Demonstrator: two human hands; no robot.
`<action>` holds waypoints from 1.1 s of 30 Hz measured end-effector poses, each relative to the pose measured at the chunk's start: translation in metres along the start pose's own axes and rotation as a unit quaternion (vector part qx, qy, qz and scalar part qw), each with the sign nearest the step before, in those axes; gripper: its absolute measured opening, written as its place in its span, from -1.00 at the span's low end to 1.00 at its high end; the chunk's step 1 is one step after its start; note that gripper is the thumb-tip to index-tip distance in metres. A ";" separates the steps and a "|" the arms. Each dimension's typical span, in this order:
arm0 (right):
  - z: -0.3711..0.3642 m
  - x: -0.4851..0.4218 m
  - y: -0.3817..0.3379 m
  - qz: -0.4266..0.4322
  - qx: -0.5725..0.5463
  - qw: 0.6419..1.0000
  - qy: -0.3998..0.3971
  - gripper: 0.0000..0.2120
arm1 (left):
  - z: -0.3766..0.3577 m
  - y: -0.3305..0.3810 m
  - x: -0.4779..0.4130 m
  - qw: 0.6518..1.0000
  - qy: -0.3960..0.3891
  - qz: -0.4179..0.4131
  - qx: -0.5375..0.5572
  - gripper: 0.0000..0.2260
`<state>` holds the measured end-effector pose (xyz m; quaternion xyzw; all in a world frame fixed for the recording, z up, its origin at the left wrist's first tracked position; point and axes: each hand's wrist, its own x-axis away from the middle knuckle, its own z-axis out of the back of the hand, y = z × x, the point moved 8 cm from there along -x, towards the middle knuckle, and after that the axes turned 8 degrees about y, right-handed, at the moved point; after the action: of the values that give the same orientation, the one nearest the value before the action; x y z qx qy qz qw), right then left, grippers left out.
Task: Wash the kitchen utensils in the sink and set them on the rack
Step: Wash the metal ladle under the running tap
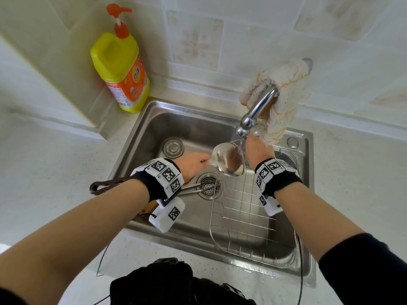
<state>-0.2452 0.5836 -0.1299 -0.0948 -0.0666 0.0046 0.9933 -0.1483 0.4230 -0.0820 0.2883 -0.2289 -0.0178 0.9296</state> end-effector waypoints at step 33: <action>0.055 0.025 -0.009 0.041 -0.012 0.998 0.054 -0.70 | 0.007 0.018 -0.004 1.000 0.014 -0.008 -0.022 -0.83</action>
<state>-0.2277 0.5860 -0.0714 -0.1097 -0.0094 0.0389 0.9932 -0.1563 0.4346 -0.0686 0.2700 -0.2135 -0.0265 0.9385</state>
